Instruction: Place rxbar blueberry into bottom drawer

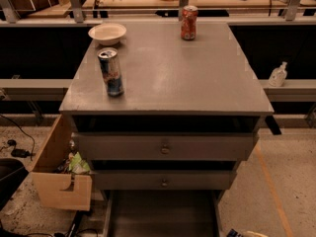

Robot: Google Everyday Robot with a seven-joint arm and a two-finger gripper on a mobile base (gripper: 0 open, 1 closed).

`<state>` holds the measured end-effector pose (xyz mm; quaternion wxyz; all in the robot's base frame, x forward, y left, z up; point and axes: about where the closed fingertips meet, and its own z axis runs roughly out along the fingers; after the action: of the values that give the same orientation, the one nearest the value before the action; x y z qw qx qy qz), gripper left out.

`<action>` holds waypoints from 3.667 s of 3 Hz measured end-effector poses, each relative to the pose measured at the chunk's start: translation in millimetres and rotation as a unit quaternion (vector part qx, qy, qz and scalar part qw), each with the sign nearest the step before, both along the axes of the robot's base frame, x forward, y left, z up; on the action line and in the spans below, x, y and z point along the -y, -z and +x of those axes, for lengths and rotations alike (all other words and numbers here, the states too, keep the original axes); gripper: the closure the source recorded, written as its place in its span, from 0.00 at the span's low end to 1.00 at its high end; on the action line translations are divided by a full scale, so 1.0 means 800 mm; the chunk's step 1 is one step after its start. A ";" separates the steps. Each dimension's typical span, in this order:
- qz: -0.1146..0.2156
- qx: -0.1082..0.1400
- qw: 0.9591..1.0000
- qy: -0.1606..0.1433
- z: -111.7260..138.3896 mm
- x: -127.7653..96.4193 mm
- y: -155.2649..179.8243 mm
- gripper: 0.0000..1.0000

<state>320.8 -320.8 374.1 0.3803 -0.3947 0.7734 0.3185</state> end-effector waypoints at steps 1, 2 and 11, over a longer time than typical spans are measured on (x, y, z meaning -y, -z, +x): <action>0.007 -0.012 0.998 -0.061 0.019 -0.058 0.046 1.00; 0.007 -0.013 0.998 -0.061 0.019 -0.058 0.046 1.00; 0.036 -0.007 0.989 -0.144 0.218 -0.317 0.244 0.36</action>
Offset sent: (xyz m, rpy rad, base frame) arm 0.0105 0.0320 -0.0283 0.0080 0.0176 0.0862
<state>494.9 -66.8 179.2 0.3391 -0.4856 0.6991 0.4006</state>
